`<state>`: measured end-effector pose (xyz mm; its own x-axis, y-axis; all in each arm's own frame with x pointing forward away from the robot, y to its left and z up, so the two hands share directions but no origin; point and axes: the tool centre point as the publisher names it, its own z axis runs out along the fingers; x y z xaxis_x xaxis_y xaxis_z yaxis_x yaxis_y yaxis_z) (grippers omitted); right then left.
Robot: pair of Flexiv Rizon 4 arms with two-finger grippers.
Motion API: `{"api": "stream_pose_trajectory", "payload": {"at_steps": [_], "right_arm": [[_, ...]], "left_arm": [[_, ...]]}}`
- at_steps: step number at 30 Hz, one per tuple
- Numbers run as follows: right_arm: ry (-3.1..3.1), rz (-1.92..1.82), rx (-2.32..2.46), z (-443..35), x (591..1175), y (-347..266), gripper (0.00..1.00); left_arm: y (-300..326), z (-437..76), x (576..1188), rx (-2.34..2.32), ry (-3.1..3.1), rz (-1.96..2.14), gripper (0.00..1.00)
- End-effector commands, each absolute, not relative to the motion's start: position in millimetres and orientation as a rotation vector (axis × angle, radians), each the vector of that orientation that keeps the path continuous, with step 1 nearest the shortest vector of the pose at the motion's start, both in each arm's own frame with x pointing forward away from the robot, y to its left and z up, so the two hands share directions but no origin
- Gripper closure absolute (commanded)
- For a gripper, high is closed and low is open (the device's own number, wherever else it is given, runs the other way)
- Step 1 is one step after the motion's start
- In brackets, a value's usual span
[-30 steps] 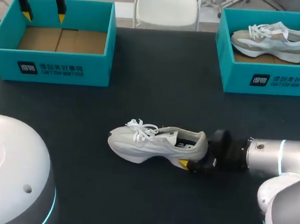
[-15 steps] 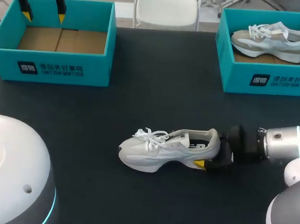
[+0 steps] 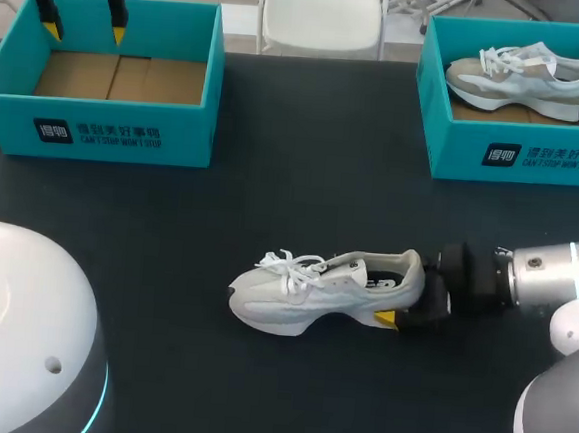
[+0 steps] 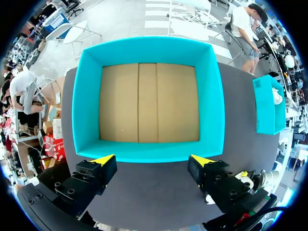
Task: Take the shoe out of the shoebox, open the shoe tongue, remove and reinsert the insole, then place the shoe into the shoebox
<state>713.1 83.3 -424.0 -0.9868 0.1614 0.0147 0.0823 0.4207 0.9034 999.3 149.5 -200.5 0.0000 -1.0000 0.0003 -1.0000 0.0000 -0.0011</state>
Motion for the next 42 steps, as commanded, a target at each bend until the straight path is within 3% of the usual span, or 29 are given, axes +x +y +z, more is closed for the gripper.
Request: {"api": "stream_pose_trajectory", "payload": {"at_steps": [1,22,42], "right_arm": [[2.587,1.630,0.224,-429.6,712.5,88.6,1.00],[2.587,1.630,0.224,-429.6,712.5,88.6,1.00],[2.587,1.630,0.224,-429.6,712.5,88.6,1.00]], "left_arm": [[149.7,-200.3,999.4,-2.221,2.221,-0.001,0.00],[149.7,-200.3,999.4,-2.221,2.221,-0.001,0.00],[20.3,-201.9,936.5,-2.612,1.874,0.040,0.00]]}}
